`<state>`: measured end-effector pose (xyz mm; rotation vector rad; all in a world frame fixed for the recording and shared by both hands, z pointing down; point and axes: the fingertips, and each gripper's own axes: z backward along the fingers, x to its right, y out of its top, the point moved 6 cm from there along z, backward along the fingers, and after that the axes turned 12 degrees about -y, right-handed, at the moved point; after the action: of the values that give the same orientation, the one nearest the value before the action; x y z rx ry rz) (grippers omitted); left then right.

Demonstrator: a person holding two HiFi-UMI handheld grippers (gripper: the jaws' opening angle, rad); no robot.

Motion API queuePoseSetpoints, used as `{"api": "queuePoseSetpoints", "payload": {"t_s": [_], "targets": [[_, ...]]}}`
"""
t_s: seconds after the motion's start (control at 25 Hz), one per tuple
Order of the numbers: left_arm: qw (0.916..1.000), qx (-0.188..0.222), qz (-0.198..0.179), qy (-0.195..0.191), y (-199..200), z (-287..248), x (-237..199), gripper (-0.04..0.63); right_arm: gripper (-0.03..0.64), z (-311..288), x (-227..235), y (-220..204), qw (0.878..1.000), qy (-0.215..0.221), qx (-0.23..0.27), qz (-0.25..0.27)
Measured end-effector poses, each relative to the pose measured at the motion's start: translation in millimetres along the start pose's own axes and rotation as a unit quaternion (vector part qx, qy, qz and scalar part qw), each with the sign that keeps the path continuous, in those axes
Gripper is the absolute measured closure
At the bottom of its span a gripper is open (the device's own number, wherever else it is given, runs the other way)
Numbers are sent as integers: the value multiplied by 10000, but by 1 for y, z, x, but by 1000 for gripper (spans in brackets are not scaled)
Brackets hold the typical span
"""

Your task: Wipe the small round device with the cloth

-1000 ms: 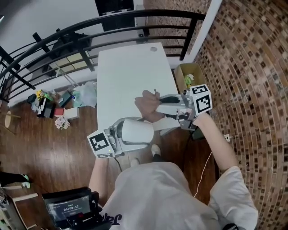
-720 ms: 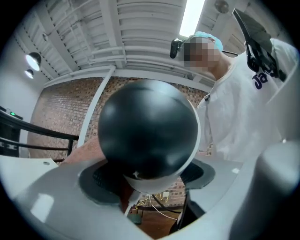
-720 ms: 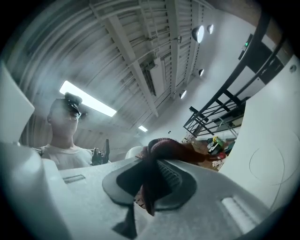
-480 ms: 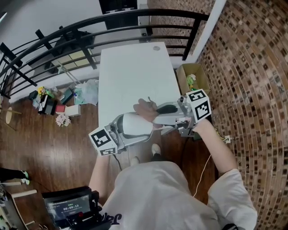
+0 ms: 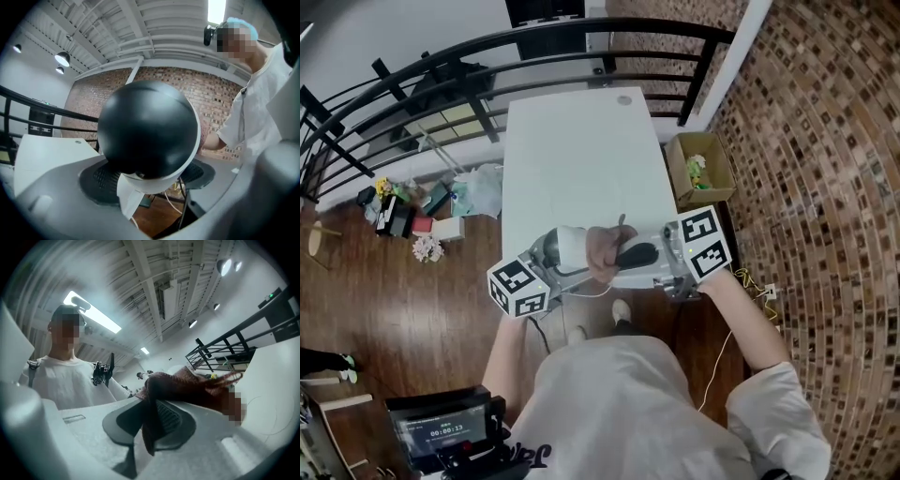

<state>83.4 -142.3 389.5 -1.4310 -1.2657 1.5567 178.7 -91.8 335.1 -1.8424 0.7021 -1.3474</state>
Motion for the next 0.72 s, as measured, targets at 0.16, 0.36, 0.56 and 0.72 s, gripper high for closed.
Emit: {"api": "queuePoseSetpoints", "payload": {"t_s": [0.16,0.36,0.56,0.72], "targets": [[9841,-1634,-534,441,-19,-13,-6,195,581,24,15,33,9969,-618,371,303],[9324,-3214,-1553,574,-31,-27,-4,196,581,16,37,69,9889,-1280,54,756],[9136,-3705,-1590,519,-34,-38,-8,196,581,-19,50,52,9774,-1353,-1135,1159],[9154,-3801,-1212,541,-45,-34,-16,196,581,-26,36,46,9729,-1110,-1539,1319]]}}
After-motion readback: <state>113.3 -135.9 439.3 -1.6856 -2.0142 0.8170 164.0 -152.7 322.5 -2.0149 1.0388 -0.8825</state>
